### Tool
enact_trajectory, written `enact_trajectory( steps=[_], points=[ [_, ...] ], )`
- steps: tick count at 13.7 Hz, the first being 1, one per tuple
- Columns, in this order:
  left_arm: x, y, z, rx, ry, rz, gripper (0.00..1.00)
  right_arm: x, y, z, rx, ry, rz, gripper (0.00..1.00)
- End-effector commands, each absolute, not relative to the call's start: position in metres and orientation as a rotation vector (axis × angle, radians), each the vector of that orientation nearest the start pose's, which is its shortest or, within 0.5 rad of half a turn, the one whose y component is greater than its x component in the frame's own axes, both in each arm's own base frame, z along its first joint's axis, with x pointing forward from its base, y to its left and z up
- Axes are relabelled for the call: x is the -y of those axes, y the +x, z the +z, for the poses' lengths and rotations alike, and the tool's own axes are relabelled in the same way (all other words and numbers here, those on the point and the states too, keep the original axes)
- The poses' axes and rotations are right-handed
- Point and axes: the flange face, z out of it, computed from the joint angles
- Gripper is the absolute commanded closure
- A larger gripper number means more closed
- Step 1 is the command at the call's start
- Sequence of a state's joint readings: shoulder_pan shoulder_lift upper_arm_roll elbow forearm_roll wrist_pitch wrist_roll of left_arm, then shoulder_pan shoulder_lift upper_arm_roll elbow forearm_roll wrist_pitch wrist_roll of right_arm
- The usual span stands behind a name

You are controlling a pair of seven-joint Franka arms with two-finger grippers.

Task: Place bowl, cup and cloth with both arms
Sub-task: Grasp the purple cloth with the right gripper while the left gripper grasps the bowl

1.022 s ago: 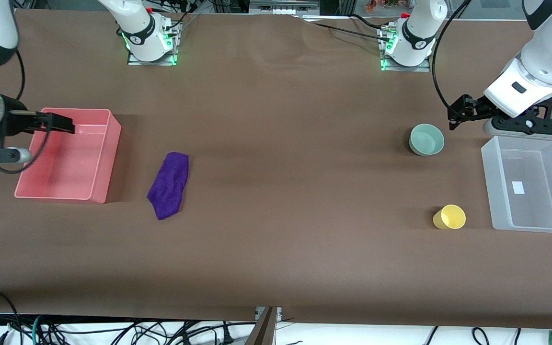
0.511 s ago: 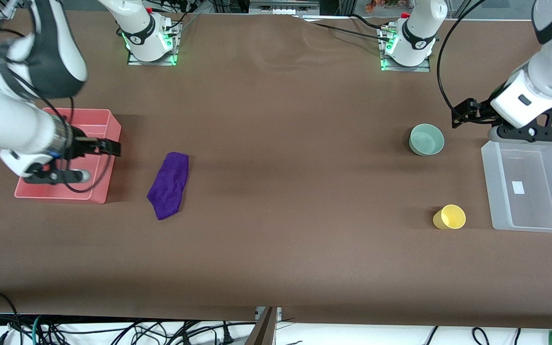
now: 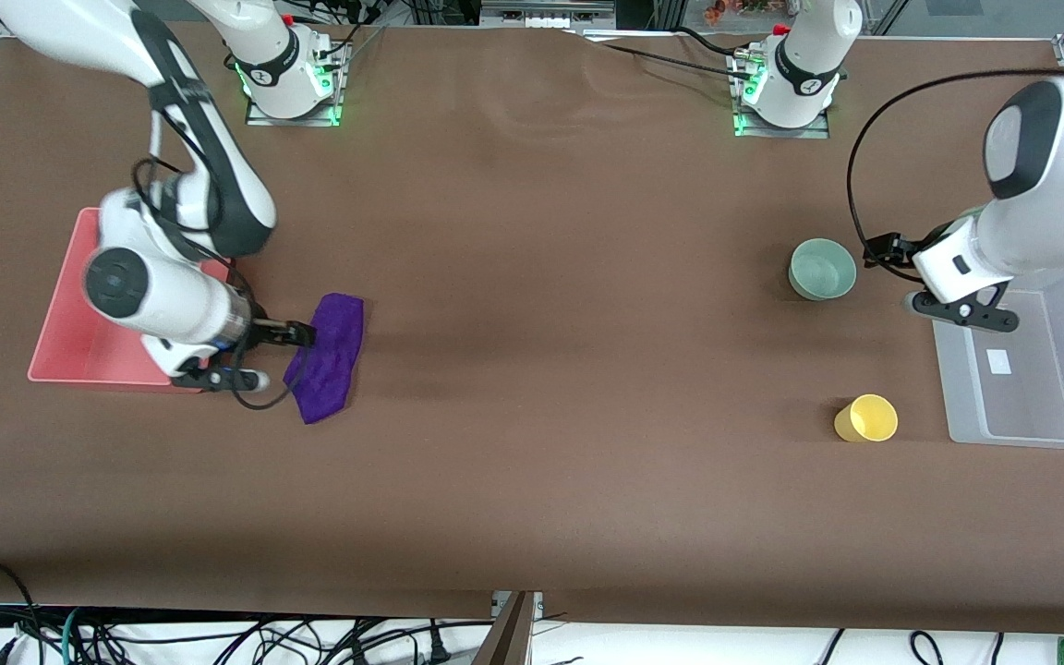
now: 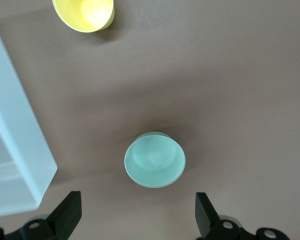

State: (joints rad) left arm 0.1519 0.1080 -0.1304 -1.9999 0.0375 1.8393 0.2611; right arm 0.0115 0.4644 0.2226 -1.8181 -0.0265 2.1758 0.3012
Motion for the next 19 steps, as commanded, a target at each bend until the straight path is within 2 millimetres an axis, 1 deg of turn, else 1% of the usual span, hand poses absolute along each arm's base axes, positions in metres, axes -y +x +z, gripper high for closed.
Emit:
enact_trajectory(
  steps=[1, 2, 3, 4, 6, 7, 8, 9, 10, 11, 12, 14, 15, 16, 17, 18, 19],
  points=[
    [-0.014, 0.504, 0.330, -0.501, -3.085, 0.404, 0.00, -0.154, 0.622, 0.244, -0.118, -3.075, 0.176, 0.00],
    [-0.014, 0.490, 0.305, -0.536, -3.083, 0.392, 0.00, -0.158, 0.616, 0.233, -0.093, -3.086, 0.195, 0.00],
    [-0.013, 0.478, 0.286, -0.607, -3.078, 0.371, 0.00, -0.164, 0.608, 0.224, -0.054, -3.103, 0.205, 0.00],
    [-0.012, 0.470, 0.270, -0.704, -3.066, 0.339, 0.00, -0.164, 0.600, 0.213, -0.031, -3.118, 0.223, 0.00],
    [-0.013, 0.454, 0.239, -0.939, -3.023, 0.283, 0.00, -0.163, 0.586, 0.197, -0.044, -3.120, 0.227, 0.00],
    [-0.014, 0.453, 0.229, -1.018, -3.006, 0.265, 0.00, -0.162, 0.581, 0.191, -0.050, -3.118, 0.218, 0.00],
    [-0.013, 0.453, 0.225, -1.086, -2.987, 0.256, 0.00, -0.161, 0.577, 0.186, -0.051, -3.116, 0.214, 0.00],
    [-0.010, 0.453, 0.221, -1.152, -2.967, 0.256, 0.00, -0.158, 0.575, 0.183, -0.056, -3.116, 0.212, 0.03],
    [-0.008, 0.455, 0.218, -1.249, -2.922, 0.229, 0.00, -0.155, 0.576, 0.183, -0.050, -3.117, 0.211, 0.42],
    [-0.010, 0.457, 0.214, -1.393, -2.835, 0.210, 0.00, -0.155, 0.576, 0.183, -0.052, -3.118, 0.218, 0.80],
    [-0.010, 0.457, 0.211, -1.453, -2.801, 0.205, 0.00, -0.155, 0.577, 0.184, -0.055, -3.118, 0.216, 1.00],
    [-0.008, 0.458, 0.203, -1.503, -2.764, 0.195, 0.00, -0.156, 0.579, 0.186, -0.048, -3.117, 0.206, 1.00],
    [-0.010, 0.457, 0.197, -1.514, -2.756, 0.200, 0.00, -0.156, 0.580, 0.188, -0.042, -3.117, 0.201, 1.00],
    [-0.014, 0.457, 0.195, -1.505, -2.761, 0.188, 0.00, -0.156, 0.581, 0.190, -0.032, -3.116, 0.197, 1.00],
    [-0.015, 0.457, 0.195, -1.503, -2.763, 0.187, 0.11, -0.155, 0.582, 0.192, -0.034, -3.117, 0.196, 1.00],
    [-0.015, 0.457, 0.194, -1.503, -2.764, 0.191, 0.47, -0.155, 0.586, 0.198, -0.033, -3.119, 0.193, 1.00],
    [-0.014, 0.455, 0.188, -1.509, -2.769, 0.206, 0.77, -0.154, 0.590, 0.205, -0.034, -3.124, 0.218, 1.00]
  ],
)
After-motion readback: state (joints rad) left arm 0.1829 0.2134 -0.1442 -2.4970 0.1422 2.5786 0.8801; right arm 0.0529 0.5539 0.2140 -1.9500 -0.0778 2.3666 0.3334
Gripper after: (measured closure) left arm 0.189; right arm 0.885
